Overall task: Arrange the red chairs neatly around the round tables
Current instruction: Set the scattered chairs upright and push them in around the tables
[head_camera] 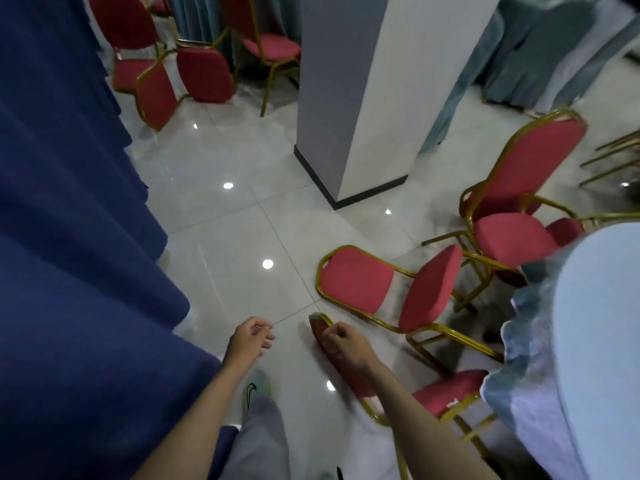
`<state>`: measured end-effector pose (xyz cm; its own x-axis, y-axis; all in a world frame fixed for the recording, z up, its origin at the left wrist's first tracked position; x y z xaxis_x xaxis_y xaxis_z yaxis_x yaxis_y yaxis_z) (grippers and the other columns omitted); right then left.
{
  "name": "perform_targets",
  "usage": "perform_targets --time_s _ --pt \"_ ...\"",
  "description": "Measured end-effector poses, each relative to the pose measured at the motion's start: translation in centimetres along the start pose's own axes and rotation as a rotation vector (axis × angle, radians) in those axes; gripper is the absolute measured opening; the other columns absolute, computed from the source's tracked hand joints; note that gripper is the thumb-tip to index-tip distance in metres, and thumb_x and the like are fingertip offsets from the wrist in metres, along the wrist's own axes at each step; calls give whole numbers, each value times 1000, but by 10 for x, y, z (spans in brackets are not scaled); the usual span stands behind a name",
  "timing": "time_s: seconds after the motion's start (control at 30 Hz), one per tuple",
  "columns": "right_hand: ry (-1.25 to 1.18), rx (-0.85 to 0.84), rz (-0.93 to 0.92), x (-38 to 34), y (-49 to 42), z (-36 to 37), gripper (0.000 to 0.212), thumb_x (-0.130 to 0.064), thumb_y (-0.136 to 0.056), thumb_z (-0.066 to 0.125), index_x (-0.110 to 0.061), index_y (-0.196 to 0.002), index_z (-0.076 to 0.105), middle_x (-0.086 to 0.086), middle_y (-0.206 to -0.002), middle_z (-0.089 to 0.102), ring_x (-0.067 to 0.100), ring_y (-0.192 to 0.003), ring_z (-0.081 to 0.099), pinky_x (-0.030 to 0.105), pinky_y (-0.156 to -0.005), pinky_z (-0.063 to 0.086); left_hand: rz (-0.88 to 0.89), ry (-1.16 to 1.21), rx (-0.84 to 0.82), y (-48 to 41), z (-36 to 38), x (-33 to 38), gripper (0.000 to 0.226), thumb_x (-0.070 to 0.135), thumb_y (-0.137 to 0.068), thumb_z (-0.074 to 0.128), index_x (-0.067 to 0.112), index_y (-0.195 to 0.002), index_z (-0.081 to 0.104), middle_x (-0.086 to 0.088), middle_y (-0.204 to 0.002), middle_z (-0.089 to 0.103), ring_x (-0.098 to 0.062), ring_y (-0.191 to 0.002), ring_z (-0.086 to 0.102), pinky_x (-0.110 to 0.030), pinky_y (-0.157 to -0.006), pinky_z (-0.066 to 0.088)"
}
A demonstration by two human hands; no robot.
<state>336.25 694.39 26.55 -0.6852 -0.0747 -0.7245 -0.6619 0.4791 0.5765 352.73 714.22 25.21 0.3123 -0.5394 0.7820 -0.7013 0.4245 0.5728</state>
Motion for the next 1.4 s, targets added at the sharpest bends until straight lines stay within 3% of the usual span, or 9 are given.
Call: perform_targets --time_s 0.13,0.23,0.37,0.6,0.83,1.0,1.17,1.23,1.4 --pt "178 13 45 -19 -43 -4 18 -27 -96 59 -35 -83 68 -2 -98 76 16 -90 69 33 -83 53 -44 -15 -66 -62 -14 16 15 10 -101 54 14 -95 67 -11 -86 75 -23 -72 66 -28 -57 47" --pt "181 11 110 -15 -67 0 18 -29 -90 54 -38 -82 68 -2 -97 76 20 -90 71 39 -86 57 -86 18 -93 -102 -24 26 12 11 -101 56 13 -98 67 -13 -89 75 -23 -74 66 -29 -59 47" --pt "123 9 185 -22 -72 4 18 -13 -99 53 -15 -104 70 -1 -90 73 5 -71 64 13 -64 49 -143 54 -19 -142 -46 36 13 12 -102 54 10 -101 67 -11 -91 75 -26 -79 68 -33 -68 51" --pt "65 -22 255 -7 -122 10 20 -6 -100 51 -19 -98 66 7 -94 74 10 -73 63 11 -60 45 -109 -182 -171 -198 -34 33 14 17 -102 55 17 -98 68 -4 -86 76 -25 -80 70 -35 -69 53" --pt "93 -87 294 49 -202 21 19 -8 -100 53 -23 -101 66 3 -99 72 7 -80 64 12 -66 48 -143 -200 -188 -265 9 1 16 14 -102 55 19 -95 69 -2 -84 77 -25 -79 71 -34 -69 52" --pt "208 -121 328 114 -261 38 17 -23 -100 57 -24 -112 70 -3 -109 71 10 -94 65 26 -86 52 -174 -224 -211 -311 53 -41 16 11 -102 53 17 -98 68 -2 -88 76 -20 -78 71 -26 -66 52" --pt "331 -94 323 168 -313 51 12 -28 -103 58 -31 -112 64 -6 -112 64 9 -96 59 13 -78 43 -235 -263 -263 -345 94 -106 17 10 -102 53 16 -96 67 -2 -87 76 -15 -76 70 -20 -66 52" --pt "318 -73 349 185 -333 53 21 -24 -103 59 -23 -123 60 -4 -114 59 10 -98 56 11 -77 43 -238 -285 -284 -358 108 -127 16 9 -102 54 14 -95 67 -3 -87 76 -14 -74 70 -14 -63 50" --pt "345 -98 455 221 -371 66 61 -32 -103 60 -21 -155 29 9 -144 48 24 -122 53 33 -100 47 -282 -320 -300 -380 133 -166 19 9 -101 52 18 -94 67 -1 -84 74 -7 -67 66 -16 -61 49"
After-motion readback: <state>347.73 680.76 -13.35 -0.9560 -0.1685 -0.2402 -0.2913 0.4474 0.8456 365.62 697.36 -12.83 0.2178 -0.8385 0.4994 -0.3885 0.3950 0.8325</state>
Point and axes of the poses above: each hand's wrist, its own y-axis away from the middle knuckle, its own z-axis out of the palm, x = y × z, the point moved 6 cm from there along -y, towards the middle knuckle
